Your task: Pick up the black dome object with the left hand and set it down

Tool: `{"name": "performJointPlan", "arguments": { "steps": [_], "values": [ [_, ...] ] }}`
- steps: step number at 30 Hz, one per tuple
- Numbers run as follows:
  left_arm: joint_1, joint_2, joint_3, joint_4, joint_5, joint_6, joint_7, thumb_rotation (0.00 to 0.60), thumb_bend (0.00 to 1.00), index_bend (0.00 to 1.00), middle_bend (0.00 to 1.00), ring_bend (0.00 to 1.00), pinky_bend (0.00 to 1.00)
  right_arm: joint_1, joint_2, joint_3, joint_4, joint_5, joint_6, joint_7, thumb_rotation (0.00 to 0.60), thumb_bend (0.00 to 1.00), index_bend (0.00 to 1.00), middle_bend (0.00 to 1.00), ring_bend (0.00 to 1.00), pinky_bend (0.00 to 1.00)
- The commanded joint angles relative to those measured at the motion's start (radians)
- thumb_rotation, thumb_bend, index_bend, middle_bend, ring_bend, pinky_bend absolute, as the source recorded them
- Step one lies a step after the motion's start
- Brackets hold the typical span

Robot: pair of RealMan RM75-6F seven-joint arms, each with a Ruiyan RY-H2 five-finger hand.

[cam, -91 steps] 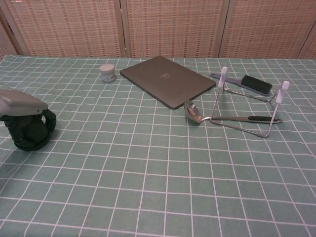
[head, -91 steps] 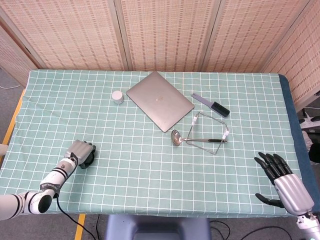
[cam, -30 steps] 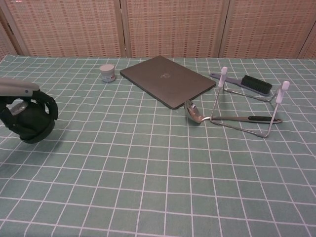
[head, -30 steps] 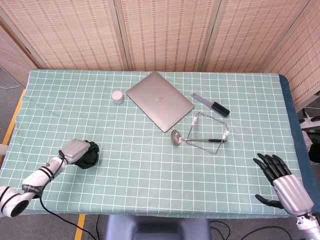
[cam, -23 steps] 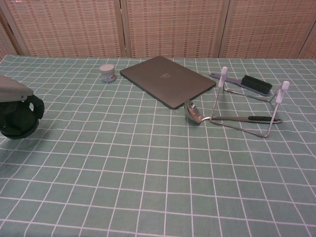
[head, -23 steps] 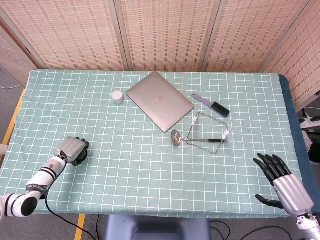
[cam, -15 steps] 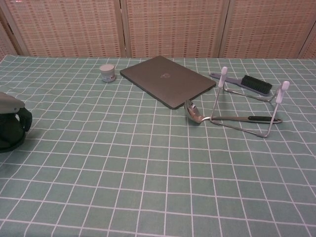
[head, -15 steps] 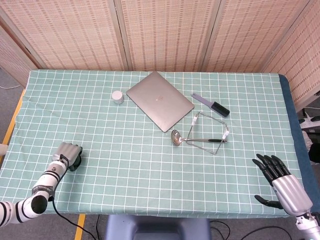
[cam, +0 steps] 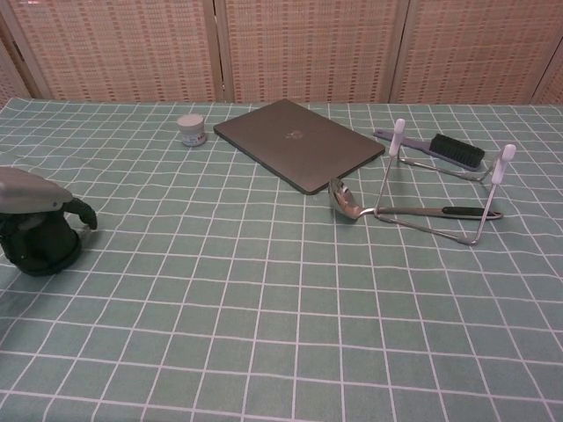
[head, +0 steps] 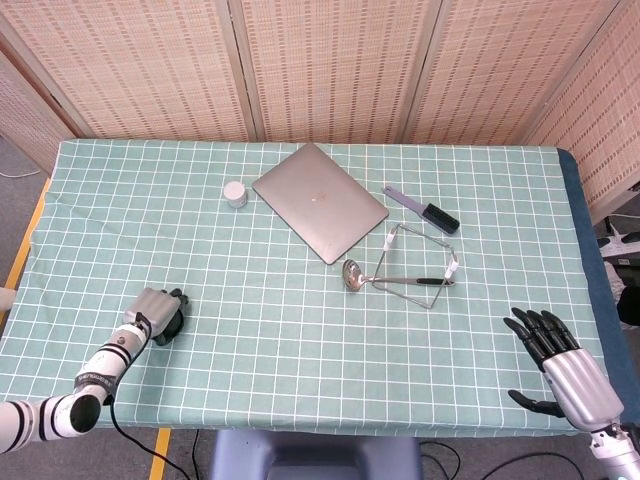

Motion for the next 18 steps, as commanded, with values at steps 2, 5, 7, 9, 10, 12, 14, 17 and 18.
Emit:
{"name": "performJointPlan", "arguments": {
  "steps": [2, 5, 7, 9, 10, 12, 14, 17, 18],
  "values": [
    [0.012, 0.007, -0.01, 0.003, 0.044, -0.008, -0.06, 0.6, 0.38, 0.0, 0.0, 0.0, 0.31, 0.001, 0.002, -0.001, -0.003, 0.001, -0.005, -0.005, 0.6, 0.08, 0.0, 0.0, 0.0, 0.0],
    [0.016, 0.019, -0.01, -0.003, 0.066, -0.005, -0.085, 0.6, 0.36, 0.0, 0.0, 0.0, 0.31, 0.0, 0.003, 0.001, -0.006, 0.006, -0.003, -0.003, 0.6, 0.08, 0.0, 0.0, 0.0, 0.0],
    [0.016, 0.024, -0.003, -0.006, 0.072, -0.003, -0.088, 0.6, 0.35, 0.0, 0.0, 0.0, 0.3, -0.001, 0.004, 0.002, -0.006, 0.007, -0.001, 0.0, 0.6, 0.08, 0.0, 0.0, 0.0, 0.0],
    [0.016, 0.03, 0.0, -0.013, 0.074, 0.0, -0.093, 0.6, 0.35, 0.0, 0.0, 0.0, 0.29, 0.0, 0.004, 0.002, -0.006, 0.007, -0.002, 0.001, 0.6, 0.08, 0.0, 0.0, 0.0, 0.0],
    [0.017, 0.033, 0.0, -0.018, 0.079, 0.005, -0.097, 0.6, 0.35, 0.0, 0.0, 0.0, 0.28, 0.0, 0.004, 0.001, -0.006, 0.006, -0.002, 0.001, 0.6, 0.08, 0.0, 0.0, 0.0, 0.0],
    [0.026, 0.045, -0.005, -0.034, 0.096, 0.025, -0.115, 0.6, 0.35, 0.0, 0.0, 0.0, 0.28, 0.001, 0.004, 0.0, -0.006, 0.005, -0.004, 0.001, 0.6, 0.08, 0.0, 0.0, 0.0, 0.0],
    [0.035, 0.06, -0.007, -0.05, 0.115, 0.041, -0.131, 0.6, 0.35, 0.0, 0.0, 0.0, 0.28, 0.001, 0.005, 0.0, -0.007, 0.003, -0.003, 0.002, 0.6, 0.08, 0.0, 0.0, 0.0, 0.0],
    [0.042, 0.081, 0.0, -0.068, 0.125, 0.043, -0.141, 0.6, 0.35, 0.0, 0.0, 0.0, 0.29, 0.0, 0.005, 0.0, -0.007, 0.004, -0.001, 0.001, 0.6, 0.08, 0.0, 0.0, 0.0, 0.0],
    [0.041, 0.083, 0.002, -0.067, 0.122, 0.04, -0.143, 0.6, 0.35, 0.0, 0.0, 0.01, 0.3, 0.0, 0.005, 0.0, -0.007, 0.004, -0.002, 0.001, 0.6, 0.09, 0.0, 0.0, 0.0, 0.0]
  ]
}}
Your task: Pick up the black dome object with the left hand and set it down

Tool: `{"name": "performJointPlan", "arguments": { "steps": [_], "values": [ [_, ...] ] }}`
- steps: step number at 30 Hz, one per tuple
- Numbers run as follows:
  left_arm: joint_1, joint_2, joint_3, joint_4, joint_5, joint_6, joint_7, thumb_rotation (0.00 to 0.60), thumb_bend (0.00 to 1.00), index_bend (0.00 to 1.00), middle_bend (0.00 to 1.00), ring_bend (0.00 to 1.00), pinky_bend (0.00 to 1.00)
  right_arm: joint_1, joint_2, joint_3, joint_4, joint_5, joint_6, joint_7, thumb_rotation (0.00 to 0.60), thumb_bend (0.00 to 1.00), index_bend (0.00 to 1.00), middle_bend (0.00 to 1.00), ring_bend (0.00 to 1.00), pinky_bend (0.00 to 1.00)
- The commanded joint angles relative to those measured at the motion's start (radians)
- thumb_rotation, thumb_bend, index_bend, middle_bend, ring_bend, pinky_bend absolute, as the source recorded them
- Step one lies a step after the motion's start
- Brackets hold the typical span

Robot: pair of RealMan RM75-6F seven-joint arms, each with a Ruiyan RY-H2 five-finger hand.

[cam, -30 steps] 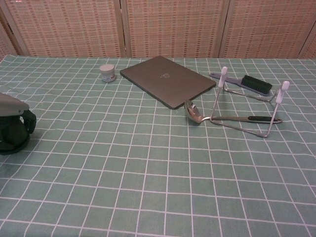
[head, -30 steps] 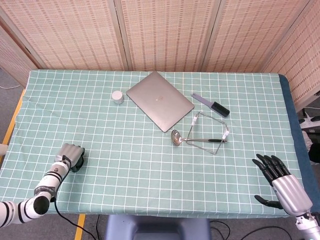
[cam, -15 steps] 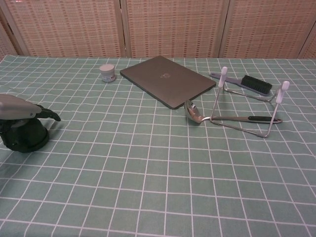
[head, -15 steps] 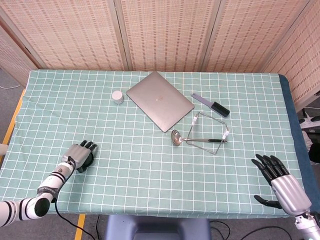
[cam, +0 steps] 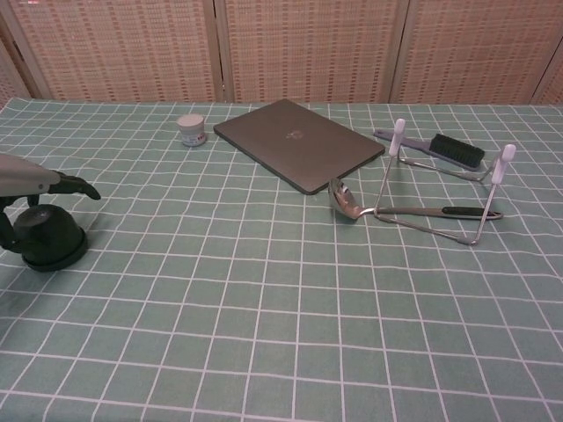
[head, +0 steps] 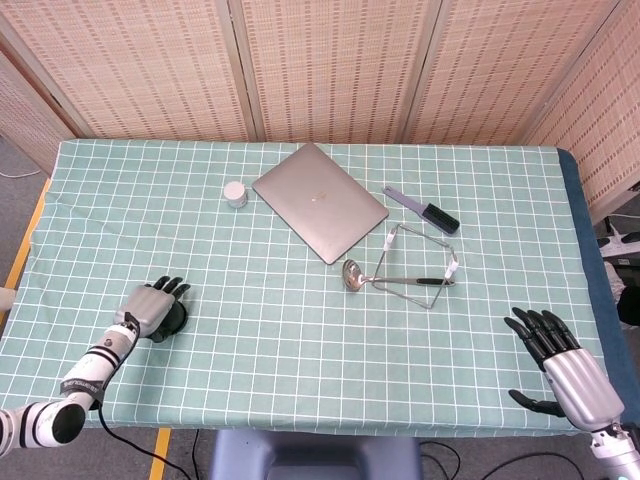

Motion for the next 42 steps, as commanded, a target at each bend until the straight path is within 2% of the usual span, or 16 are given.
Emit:
{"name": "performJointPlan", "arguments": {
  "steps": [1, 6, 13, 17, 21, 28, 33, 38, 42],
  "values": [
    [0.003, 0.008, 0.006, -0.002, -0.006, -0.004, -0.006, 0.6, 0.35, 0.0, 0.0, 0.03, 0.32, 0.0, 0.001, -0.001, -0.001, 0.0, -0.002, -0.002, 0.6, 0.09, 0.0, 0.0, 0.0, 0.0],
    [0.007, -0.017, 0.019, 0.037, -0.019, 0.017, 0.014, 0.6, 0.35, 0.08, 0.09, 0.13, 0.37, -0.004, 0.005, -0.003, -0.007, 0.001, 0.002, -0.004, 0.6, 0.1, 0.0, 0.0, 0.0, 0.0],
    [0.02, -0.041, 0.016, 0.06, -0.006, 0.052, 0.021, 0.6, 0.35, 0.33, 0.34, 0.31, 0.47, -0.01, 0.002, 0.003, -0.01, 0.012, 0.007, -0.018, 0.6, 0.1, 0.0, 0.0, 0.0, 0.0],
    [0.031, -0.052, 0.009, 0.066, 0.02, 0.08, 0.02, 0.6, 0.34, 0.42, 0.45, 0.38, 0.51, -0.007, 0.005, 0.001, -0.013, 0.013, -0.003, -0.019, 0.6, 0.1, 0.0, 0.0, 0.0, 0.0],
    [0.045, -0.062, -0.002, 0.075, 0.053, 0.109, 0.012, 0.6, 0.34, 0.49, 0.5, 0.4, 0.54, -0.006, 0.008, 0.0, -0.016, 0.013, -0.006, -0.017, 0.6, 0.1, 0.0, 0.0, 0.0, 0.0],
    [0.064, -0.054, -0.017, 0.077, 0.107, 0.102, -0.035, 0.6, 0.34, 0.46, 0.55, 0.42, 0.54, -0.019, -0.014, 0.024, -0.015, 0.045, 0.014, -0.069, 0.6, 0.1, 0.0, 0.0, 0.0, 0.0],
    [0.064, -0.065, -0.024, 0.108, 0.105, 0.057, -0.06, 0.6, 0.34, 0.45, 0.53, 0.44, 0.52, -0.023, -0.013, 0.02, -0.016, 0.035, 0.021, -0.062, 0.6, 0.1, 0.0, 0.0, 0.0, 0.0],
    [0.073, -0.075, -0.028, 0.124, 0.128, 0.055, -0.075, 0.6, 0.33, 0.34, 0.38, 0.44, 0.48, -0.019, -0.005, 0.014, -0.015, 0.029, 0.013, -0.044, 0.6, 0.1, 0.0, 0.0, 0.0, 0.0],
    [0.081, -0.074, -0.029, 0.119, 0.16, 0.072, -0.071, 0.6, 0.34, 0.31, 0.35, 0.43, 0.46, -0.015, -0.002, 0.012, -0.016, 0.029, 0.002, -0.041, 0.6, 0.1, 0.0, 0.0, 0.0, 0.0]
  ]
}}
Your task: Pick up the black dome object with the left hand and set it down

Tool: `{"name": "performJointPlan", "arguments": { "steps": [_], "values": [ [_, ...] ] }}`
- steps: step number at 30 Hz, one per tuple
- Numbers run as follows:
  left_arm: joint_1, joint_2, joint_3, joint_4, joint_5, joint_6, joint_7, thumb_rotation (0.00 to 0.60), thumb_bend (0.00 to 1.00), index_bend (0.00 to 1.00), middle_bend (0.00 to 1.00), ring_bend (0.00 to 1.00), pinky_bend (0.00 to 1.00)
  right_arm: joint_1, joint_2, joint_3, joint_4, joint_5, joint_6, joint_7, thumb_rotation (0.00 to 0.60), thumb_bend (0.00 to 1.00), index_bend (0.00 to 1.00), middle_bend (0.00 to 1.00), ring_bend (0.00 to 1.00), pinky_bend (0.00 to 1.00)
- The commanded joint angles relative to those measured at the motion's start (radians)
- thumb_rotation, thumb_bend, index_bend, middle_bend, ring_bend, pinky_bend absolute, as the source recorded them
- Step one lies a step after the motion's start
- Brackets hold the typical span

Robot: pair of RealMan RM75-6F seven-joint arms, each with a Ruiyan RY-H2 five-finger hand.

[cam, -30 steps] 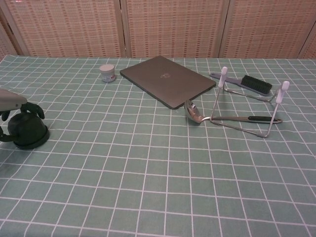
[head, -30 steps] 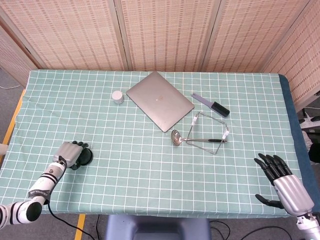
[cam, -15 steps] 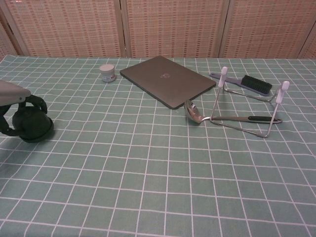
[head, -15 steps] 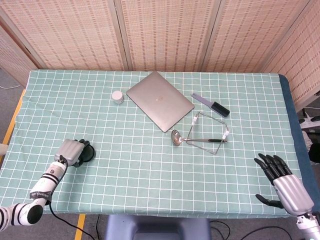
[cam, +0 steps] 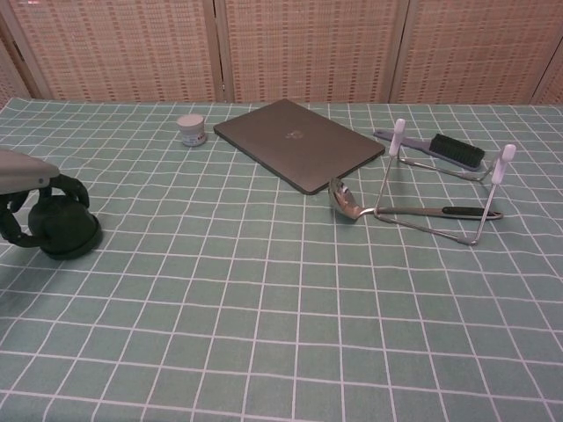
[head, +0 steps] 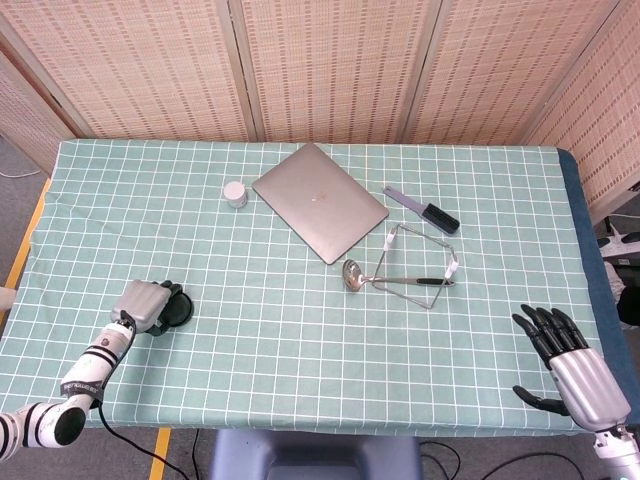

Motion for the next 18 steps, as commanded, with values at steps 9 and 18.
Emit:
{"name": "performJointPlan", "arguments": {
  "steps": [9, 18],
  "values": [
    [-0.001, 0.002, 0.001, -0.017, -0.012, -0.005, 0.044, 0.6, 0.35, 0.12, 0.13, 0.31, 0.41, 0.004, 0.008, -0.005, -0.003, -0.005, -0.008, 0.012, 0.6, 0.1, 0.0, 0.0, 0.0, 0.0],
    [0.007, 0.0, -0.003, -0.017, 0.001, 0.014, 0.058, 0.6, 0.35, 0.22, 0.2, 0.3, 0.41, 0.006, 0.007, -0.005, -0.005, -0.004, -0.014, 0.009, 0.6, 0.1, 0.0, 0.0, 0.0, 0.0]
  ]
}}
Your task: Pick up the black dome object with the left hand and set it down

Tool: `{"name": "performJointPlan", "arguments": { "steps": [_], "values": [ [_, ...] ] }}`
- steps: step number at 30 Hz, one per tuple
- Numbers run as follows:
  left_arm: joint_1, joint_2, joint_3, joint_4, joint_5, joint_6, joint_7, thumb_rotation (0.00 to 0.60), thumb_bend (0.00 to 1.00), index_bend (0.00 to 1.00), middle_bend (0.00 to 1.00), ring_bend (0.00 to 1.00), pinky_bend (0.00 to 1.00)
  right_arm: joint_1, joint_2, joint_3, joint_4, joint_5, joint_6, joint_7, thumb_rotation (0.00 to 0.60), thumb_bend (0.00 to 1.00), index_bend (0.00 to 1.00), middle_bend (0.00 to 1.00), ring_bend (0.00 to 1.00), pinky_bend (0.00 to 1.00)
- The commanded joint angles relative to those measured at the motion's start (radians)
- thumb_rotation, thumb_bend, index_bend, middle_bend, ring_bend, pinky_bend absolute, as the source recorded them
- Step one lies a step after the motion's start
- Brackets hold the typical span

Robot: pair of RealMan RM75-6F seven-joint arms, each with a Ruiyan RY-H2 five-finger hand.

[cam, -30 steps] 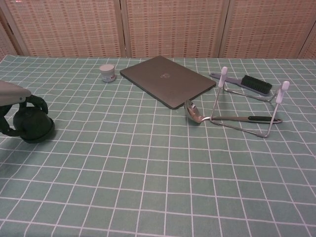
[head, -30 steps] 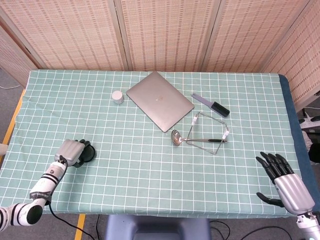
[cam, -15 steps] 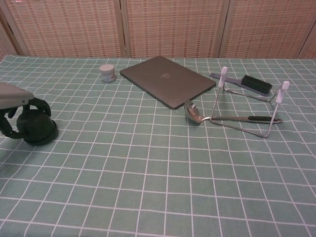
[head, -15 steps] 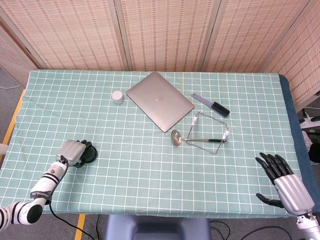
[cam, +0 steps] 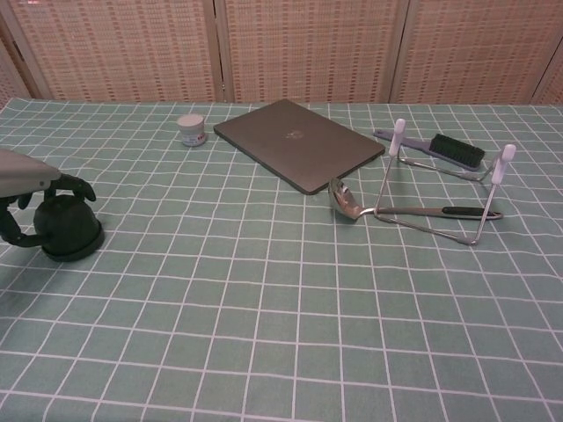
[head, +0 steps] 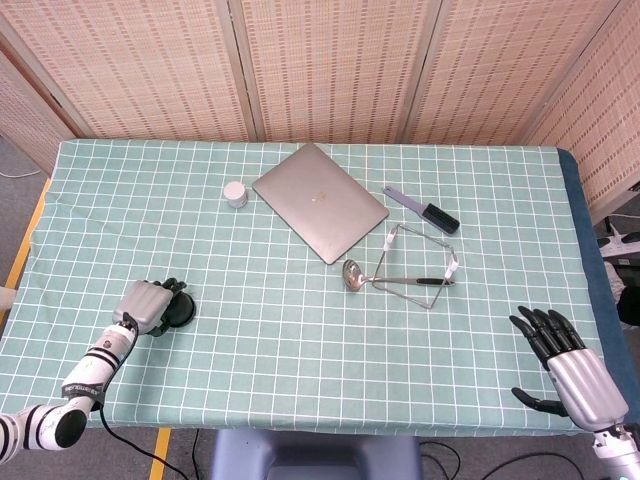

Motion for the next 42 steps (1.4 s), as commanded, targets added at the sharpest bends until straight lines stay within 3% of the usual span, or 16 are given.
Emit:
{"name": "performJointPlan", "arguments": {
  "steps": [1, 6, 11, 23, 27, 30, 33, 37, 42],
  "values": [
    [0.004, -0.001, 0.0, -0.001, 0.008, 0.01, 0.008, 0.6, 0.35, 0.25, 0.23, 0.31, 0.41, 0.0, 0.0, 0.0, -0.001, 0.0, -0.001, -0.002, 0.6, 0.1, 0.0, 0.0, 0.0, 0.0],
    [0.009, -0.008, -0.001, 0.005, 0.016, 0.022, 0.016, 0.6, 0.35, 0.35, 0.32, 0.33, 0.41, 0.0, 0.0, -0.001, -0.003, -0.002, -0.002, -0.003, 0.6, 0.1, 0.0, 0.0, 0.0, 0.0],
    [0.019, -0.013, -0.015, 0.015, 0.052, 0.058, 0.009, 0.6, 0.34, 0.51, 0.51, 0.41, 0.43, 0.001, -0.002, -0.002, -0.006, -0.001, -0.007, -0.01, 0.6, 0.1, 0.0, 0.0, 0.0, 0.0],
    [0.06, 0.024, -0.051, -0.022, 0.148, 0.124, -0.067, 0.6, 0.34, 0.53, 0.57, 0.45, 0.44, 0.001, -0.003, -0.001, -0.01, 0.005, -0.012, -0.024, 0.6, 0.1, 0.0, 0.0, 0.0, 0.0],
    [0.07, -0.009, -0.072, 0.067, 0.092, 0.149, -0.017, 0.6, 0.34, 0.53, 0.57, 0.45, 0.44, -0.001, -0.001, -0.002, -0.01, 0.001, -0.009, -0.03, 0.6, 0.1, 0.0, 0.0, 0.0, 0.0],
    [0.068, -0.054, -0.078, 0.167, 0.006, 0.101, 0.016, 0.6, 0.34, 0.51, 0.54, 0.45, 0.43, -0.002, 0.002, -0.005, -0.009, -0.004, -0.008, -0.027, 0.6, 0.1, 0.0, 0.0, 0.0, 0.0],
    [0.074, -0.066, -0.086, 0.2, -0.035, 0.037, -0.032, 0.6, 0.34, 0.45, 0.49, 0.43, 0.42, -0.004, 0.004, -0.004, -0.01, -0.004, -0.001, -0.021, 0.6, 0.1, 0.0, 0.0, 0.0, 0.0],
    [0.081, -0.057, -0.085, 0.205, -0.008, 0.014, -0.07, 0.6, 0.34, 0.27, 0.35, 0.33, 0.4, -0.003, 0.002, -0.004, -0.01, -0.004, -0.006, -0.027, 0.6, 0.1, 0.0, 0.0, 0.0, 0.0],
    [0.082, -0.054, -0.085, 0.202, -0.013, 0.003, -0.064, 0.6, 0.34, 0.03, 0.08, 0.16, 0.37, -0.001, 0.003, -0.009, -0.013, -0.01, -0.012, -0.028, 0.6, 0.1, 0.0, 0.0, 0.0, 0.0]
  ]
}}
